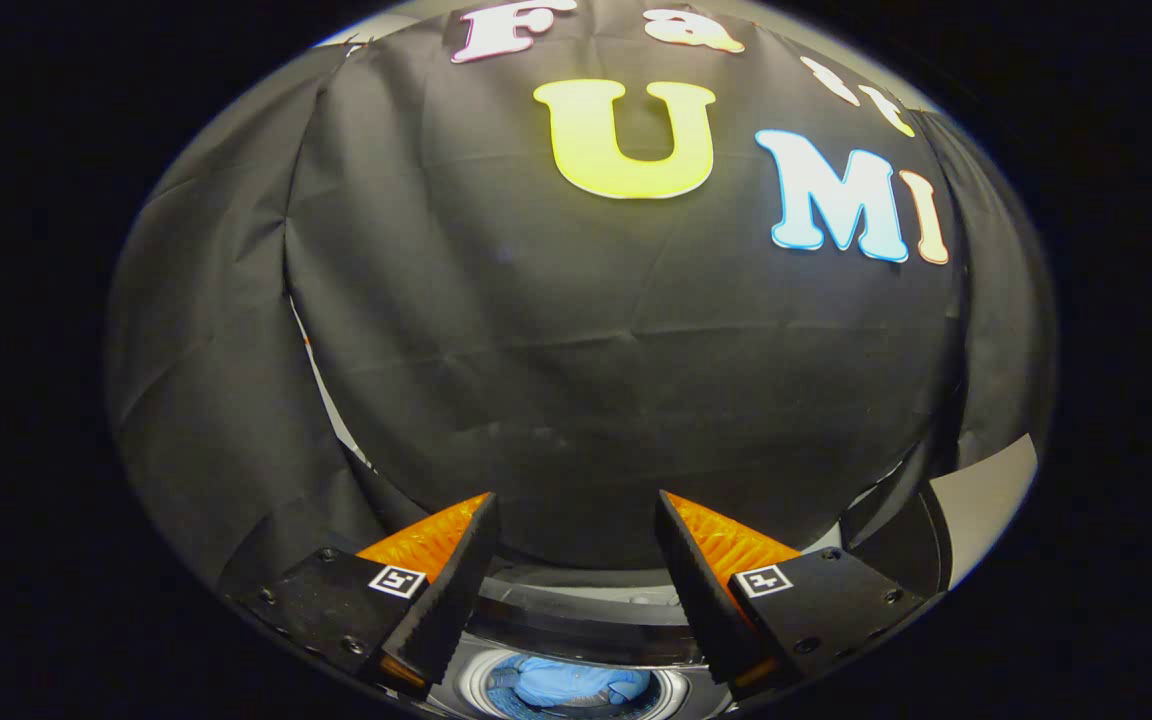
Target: Put the clothes into the washing machine and then close the washing machine lid.
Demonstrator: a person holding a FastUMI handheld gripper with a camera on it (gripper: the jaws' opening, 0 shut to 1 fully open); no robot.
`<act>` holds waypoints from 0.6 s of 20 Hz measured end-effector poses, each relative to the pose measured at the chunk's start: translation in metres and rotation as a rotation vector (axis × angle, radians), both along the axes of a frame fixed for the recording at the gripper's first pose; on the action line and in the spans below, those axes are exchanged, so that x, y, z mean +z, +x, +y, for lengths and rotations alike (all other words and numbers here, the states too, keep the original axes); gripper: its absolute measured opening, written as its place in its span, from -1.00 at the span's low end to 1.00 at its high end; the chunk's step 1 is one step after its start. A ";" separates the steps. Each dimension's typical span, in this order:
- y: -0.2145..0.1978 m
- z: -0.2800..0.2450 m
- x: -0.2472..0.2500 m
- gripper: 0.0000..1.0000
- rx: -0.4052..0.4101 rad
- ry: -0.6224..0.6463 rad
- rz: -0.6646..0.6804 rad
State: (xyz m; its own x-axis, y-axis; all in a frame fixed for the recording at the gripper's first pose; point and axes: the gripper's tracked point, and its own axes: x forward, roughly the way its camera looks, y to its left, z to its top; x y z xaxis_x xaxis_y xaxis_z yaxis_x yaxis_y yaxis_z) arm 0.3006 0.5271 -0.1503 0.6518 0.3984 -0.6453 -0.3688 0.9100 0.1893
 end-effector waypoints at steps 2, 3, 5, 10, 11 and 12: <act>-0.003 0.001 -0.012 0.93 -0.006 0.004 0.019; -0.007 0.002 -0.024 0.93 -0.008 0.008 0.051; -0.001 0.006 -0.029 0.92 -0.008 0.023 0.066; -0.011 0.002 -0.025 0.96 -0.004 0.014 0.077; -0.012 0.000 -0.023 0.95 -0.006 0.017 0.067; -0.016 0.001 -0.022 0.95 -0.005 0.019 0.051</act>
